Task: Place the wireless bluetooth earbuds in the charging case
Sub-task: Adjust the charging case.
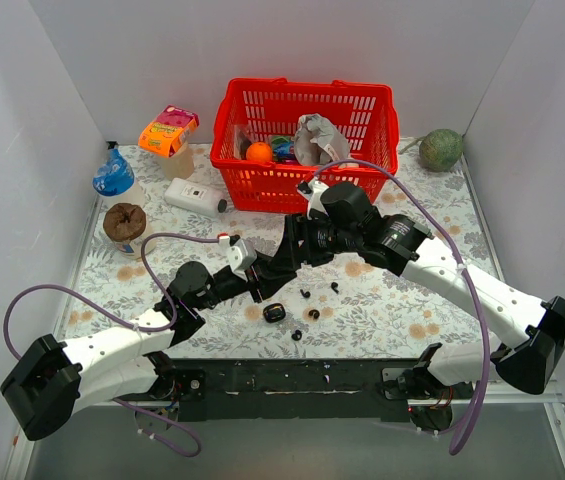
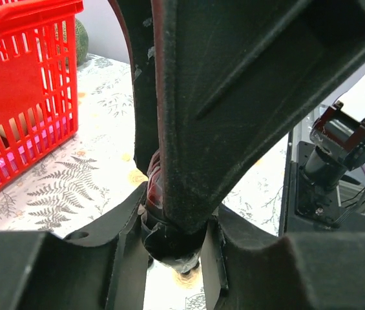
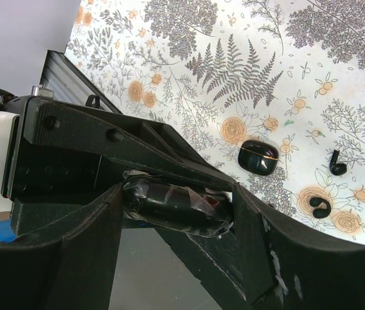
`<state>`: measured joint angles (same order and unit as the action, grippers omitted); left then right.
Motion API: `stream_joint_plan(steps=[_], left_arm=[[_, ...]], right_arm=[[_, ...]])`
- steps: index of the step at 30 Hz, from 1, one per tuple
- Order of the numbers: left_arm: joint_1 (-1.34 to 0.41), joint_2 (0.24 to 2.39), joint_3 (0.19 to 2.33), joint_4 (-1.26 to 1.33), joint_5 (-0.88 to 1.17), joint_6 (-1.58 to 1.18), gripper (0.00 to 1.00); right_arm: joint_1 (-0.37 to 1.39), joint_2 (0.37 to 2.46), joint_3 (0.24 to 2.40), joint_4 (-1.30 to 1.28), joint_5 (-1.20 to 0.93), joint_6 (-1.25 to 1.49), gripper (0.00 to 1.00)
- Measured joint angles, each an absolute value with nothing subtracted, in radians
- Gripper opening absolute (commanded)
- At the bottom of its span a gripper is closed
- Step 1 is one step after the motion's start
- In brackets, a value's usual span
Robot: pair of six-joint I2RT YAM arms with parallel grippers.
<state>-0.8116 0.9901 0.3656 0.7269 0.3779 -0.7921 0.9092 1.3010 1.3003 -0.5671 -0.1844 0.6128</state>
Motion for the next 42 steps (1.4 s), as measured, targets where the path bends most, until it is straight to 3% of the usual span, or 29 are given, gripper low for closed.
stream_joint_plan(steps=[3,8,9,10,13,16,25,34,38,42], left_arm=[[-0.812,0.99,0.366,0.729,0.379,-0.794,0.0],[-0.812,0.99,0.365,0.735,0.381,-0.794,0.0],[-0.812,0.99,0.364,0.736,0.381,-0.794,0.0],[-0.812,0.989,0.363,0.738,0.381,-0.794,0.0],[-0.812,0.984,0.352,0.75,0.381,-0.797,0.0],[-0.812,0.979,0.342,0.766,0.381,-0.804,0.0],[-0.814,0.946,0.334,0.858,0.375,-0.828,0.0],[-0.814,0.939,0.32,0.838,0.387,-0.853,0.0],[-0.814,0.923,0.32,0.815,0.385,-0.869,0.0],[-0.814,0.89,0.32,0.802,0.378,-0.89,0.0]], right_arm=[[0.909,1.3,1.3,-0.566,-0.186,0.613,0.01],[0.909,1.297,1.3,-0.566,-0.186,0.614,0.02],[0.909,1.296,1.3,-0.566,-0.186,0.614,0.12],[0.909,1.296,1.3,-0.566,-0.186,0.614,0.29],[0.909,1.296,1.3,-0.567,-0.186,0.615,0.5],[0.91,1.296,1.301,-0.567,-0.184,0.617,0.58],[0.922,1.296,1.409,-0.623,-0.182,0.577,0.64],[0.901,1.279,1.437,-0.651,-0.124,0.517,0.92],[0.892,1.247,1.444,-0.65,-0.089,0.474,0.91],[0.892,1.131,1.375,-0.601,-0.089,0.397,0.76]])
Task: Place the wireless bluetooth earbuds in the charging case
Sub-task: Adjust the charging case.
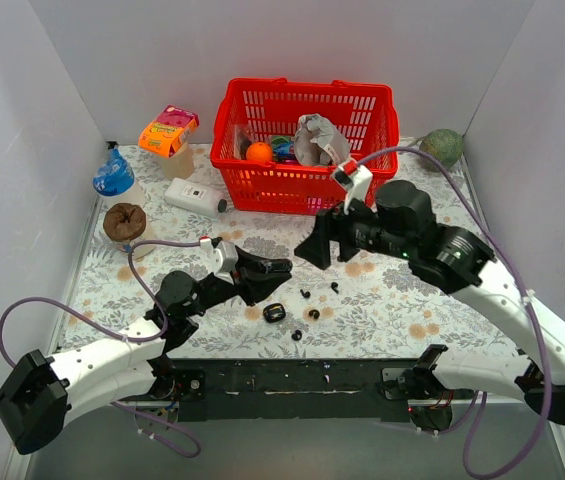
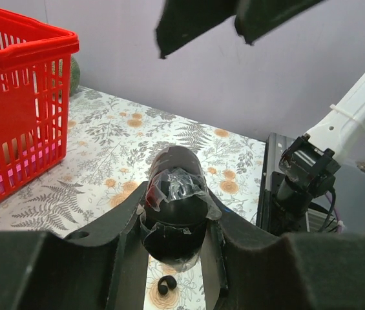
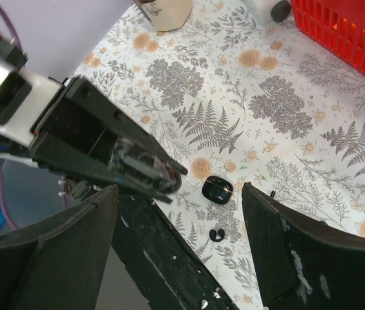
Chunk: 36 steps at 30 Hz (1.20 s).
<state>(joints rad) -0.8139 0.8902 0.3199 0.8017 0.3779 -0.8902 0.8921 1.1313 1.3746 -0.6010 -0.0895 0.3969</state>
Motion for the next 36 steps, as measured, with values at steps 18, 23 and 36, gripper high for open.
stream_joint_plan(steps=[18,23,36], left_arm=[[-0.814,0.928,0.423,0.646,0.428,-1.021,0.0],[-0.814,0.93,0.423,0.644,0.44,-1.018,0.0],[-0.813,0.921,0.413,0.661,0.463,-0.989,0.0]], right_arm=[[1.068,1.032,1.193,-0.533,-0.104,0.209,0.01],[1.07,1.037,1.193,-0.52,-0.098,0.209,0.01],[1.076,1.08,1.193,-0.521,-0.027,0.233,0.01]])
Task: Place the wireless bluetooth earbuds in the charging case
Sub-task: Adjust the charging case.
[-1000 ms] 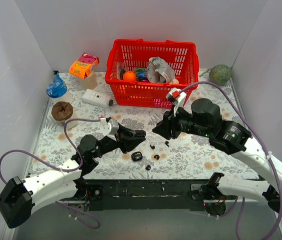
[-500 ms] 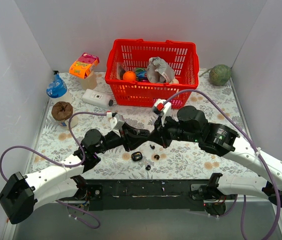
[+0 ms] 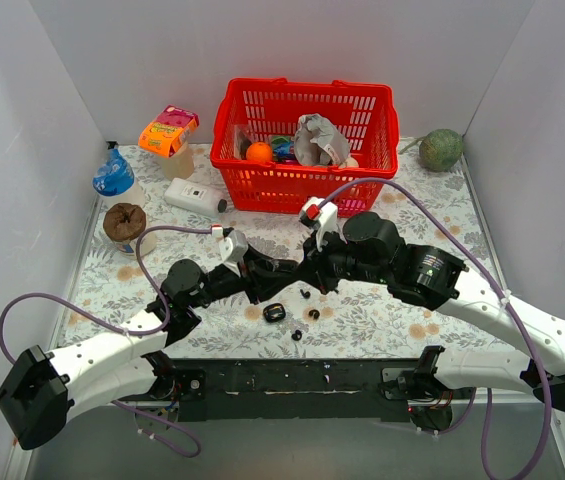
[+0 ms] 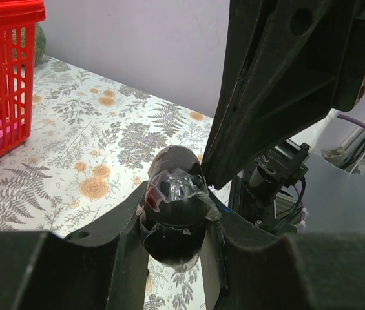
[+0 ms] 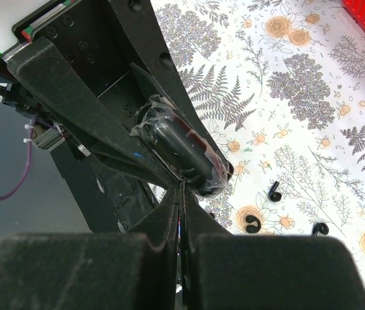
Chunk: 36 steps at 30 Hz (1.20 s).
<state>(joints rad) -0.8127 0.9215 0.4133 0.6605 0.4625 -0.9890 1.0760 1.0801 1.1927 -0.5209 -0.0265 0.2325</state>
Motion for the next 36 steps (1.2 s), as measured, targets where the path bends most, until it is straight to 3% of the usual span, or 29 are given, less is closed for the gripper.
stream_joint_plan(steps=[20,24,27,33,34,36], left_arm=[[-0.813,0.874,0.369,0.641,0.449,-0.965,0.0],[-0.813,0.871,0.366,0.635,0.454,-0.966,0.0],[-0.815,0.865,0.366,0.638,0.472,-0.973,0.0],[-0.823,0.833,0.366,0.65,0.515,-0.989,0.0],[-0.823,0.828,0.366,0.651,0.517,-0.994,0.0],[-0.823,0.824,0.366,0.651,0.521,-1.0,0.0]], right_arm=[[1.078,1.106,1.216,-0.527,0.042,0.26,0.01],[1.078,1.11,1.223,-0.526,0.074,0.27,0.47],[1.076,1.11,1.233,-0.53,0.121,0.266,0.59],[1.066,1.103,1.234,-0.534,0.174,0.254,0.67],[1.065,1.1,1.234,-0.535,0.173,0.251,0.71],[1.063,1.086,1.228,-0.526,0.149,0.242,0.92]])
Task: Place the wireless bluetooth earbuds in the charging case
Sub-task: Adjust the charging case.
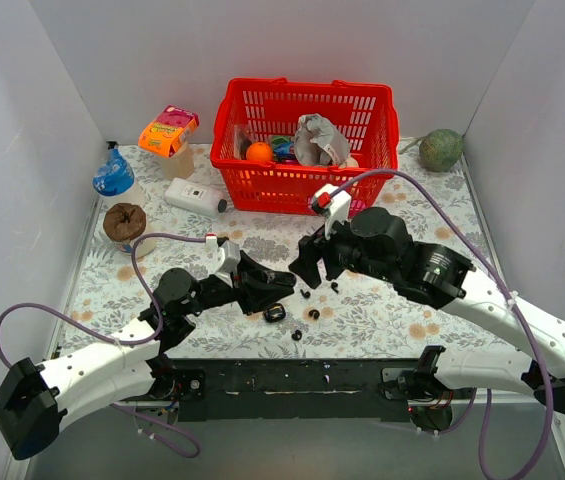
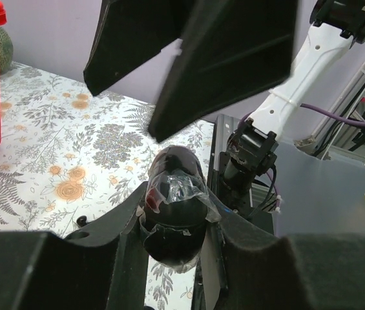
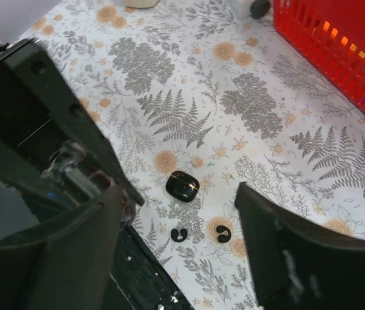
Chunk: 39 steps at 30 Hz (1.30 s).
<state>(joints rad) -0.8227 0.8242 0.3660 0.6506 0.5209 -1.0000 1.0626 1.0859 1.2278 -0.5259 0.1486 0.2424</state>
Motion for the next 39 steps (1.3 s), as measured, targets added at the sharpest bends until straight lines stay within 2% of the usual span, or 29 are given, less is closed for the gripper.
stream_joint_plan(steps=[6,11,16,39], left_arm=[[-0.823,0.828,0.367,0.648,0.559,-1.02,0.0],[-0.823,0.868,0.375,0.651,0.623,-1.042,0.0],[-0.823,0.889,0.376,0.666,0.669,-1.057,0.0],[-0.822,0.882,0.386,0.673,0.695,-1.048,0.0]], right_arm=[[1.062,0.979,1.169,-0.484,0.019,0.209,0.95],[1.062,0.984,1.168,-0.474,-0.056,0.186,0.97],[1.062,1.015,1.167,-0.476,-0.108,0.167,0.94],[1.042,1.058,1.163,-0.503,-0.127,0.183,0.87]])
